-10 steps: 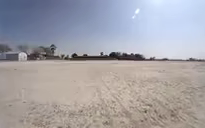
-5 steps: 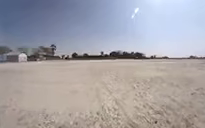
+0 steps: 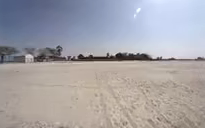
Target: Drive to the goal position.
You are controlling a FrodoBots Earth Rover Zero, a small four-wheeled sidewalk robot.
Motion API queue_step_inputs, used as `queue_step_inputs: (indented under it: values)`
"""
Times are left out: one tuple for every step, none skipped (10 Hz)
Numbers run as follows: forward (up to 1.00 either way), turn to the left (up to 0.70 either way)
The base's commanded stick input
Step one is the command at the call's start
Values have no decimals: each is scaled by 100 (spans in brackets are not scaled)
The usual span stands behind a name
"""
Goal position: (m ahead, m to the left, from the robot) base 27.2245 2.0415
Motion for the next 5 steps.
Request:
queue_step_inputs:
  values:
    - [45, 0]
    - [45, 0]
    - [45, 0]
    - [45, 0]
    - [45, 0]
